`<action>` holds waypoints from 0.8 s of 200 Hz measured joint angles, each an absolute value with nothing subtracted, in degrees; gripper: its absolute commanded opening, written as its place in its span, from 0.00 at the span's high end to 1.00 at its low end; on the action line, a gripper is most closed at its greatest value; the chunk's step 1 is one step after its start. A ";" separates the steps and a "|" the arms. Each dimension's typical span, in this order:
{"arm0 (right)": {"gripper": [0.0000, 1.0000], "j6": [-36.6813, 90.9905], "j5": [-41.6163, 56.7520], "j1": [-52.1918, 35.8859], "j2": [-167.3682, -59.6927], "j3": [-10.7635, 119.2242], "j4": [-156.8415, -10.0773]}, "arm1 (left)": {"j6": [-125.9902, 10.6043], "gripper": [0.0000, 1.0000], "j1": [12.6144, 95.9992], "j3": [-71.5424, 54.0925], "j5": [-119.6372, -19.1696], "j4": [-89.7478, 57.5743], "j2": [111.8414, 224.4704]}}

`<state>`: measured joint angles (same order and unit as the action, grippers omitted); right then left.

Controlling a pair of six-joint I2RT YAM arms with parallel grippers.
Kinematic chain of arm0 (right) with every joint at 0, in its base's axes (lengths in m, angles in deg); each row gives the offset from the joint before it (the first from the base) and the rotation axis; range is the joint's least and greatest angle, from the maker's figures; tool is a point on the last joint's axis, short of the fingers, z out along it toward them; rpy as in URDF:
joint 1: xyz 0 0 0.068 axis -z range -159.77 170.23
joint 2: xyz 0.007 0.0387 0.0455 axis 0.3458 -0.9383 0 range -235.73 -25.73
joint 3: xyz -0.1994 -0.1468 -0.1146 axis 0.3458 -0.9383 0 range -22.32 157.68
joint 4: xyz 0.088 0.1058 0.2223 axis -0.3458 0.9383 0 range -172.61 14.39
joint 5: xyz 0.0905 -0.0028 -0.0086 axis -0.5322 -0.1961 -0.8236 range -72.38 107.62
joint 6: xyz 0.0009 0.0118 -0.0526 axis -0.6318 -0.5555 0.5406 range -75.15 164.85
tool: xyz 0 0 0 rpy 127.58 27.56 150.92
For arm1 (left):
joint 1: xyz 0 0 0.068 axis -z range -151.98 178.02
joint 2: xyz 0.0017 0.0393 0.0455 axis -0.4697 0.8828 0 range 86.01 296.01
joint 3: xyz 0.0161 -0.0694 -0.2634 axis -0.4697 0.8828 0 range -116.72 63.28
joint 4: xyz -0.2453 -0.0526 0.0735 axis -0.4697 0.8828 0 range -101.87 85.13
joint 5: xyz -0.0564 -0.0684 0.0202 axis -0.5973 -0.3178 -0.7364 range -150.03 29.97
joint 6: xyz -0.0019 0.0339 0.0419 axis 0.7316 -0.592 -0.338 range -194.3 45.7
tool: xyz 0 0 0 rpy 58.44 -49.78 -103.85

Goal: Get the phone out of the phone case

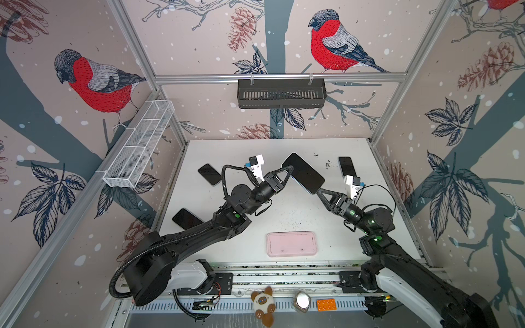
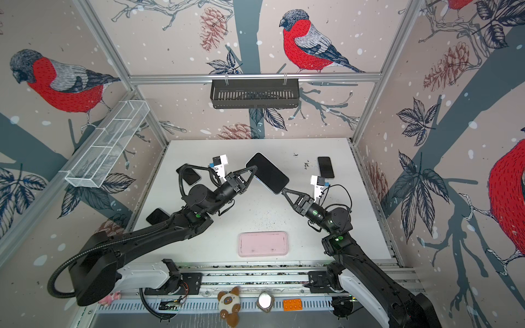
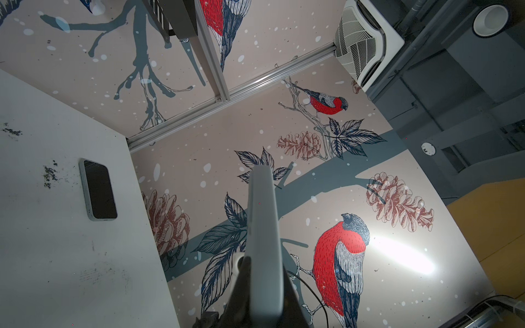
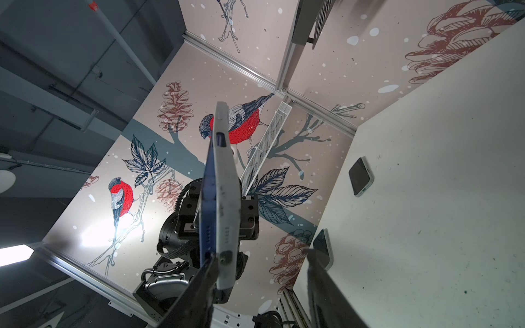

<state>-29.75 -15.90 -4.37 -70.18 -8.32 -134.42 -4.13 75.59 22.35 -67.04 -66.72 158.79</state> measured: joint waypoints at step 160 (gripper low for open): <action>0.50 -29.25 -15.59 -4.50 -71.92 -8.52 -134.53 | -3.76 1.00 76.77 23.62 -73.09 -68.14 158.98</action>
<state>-29.25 -15.59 -4.50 -71.92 -8.52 -134.53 -3.76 76.77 23.62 -73.09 -68.14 158.98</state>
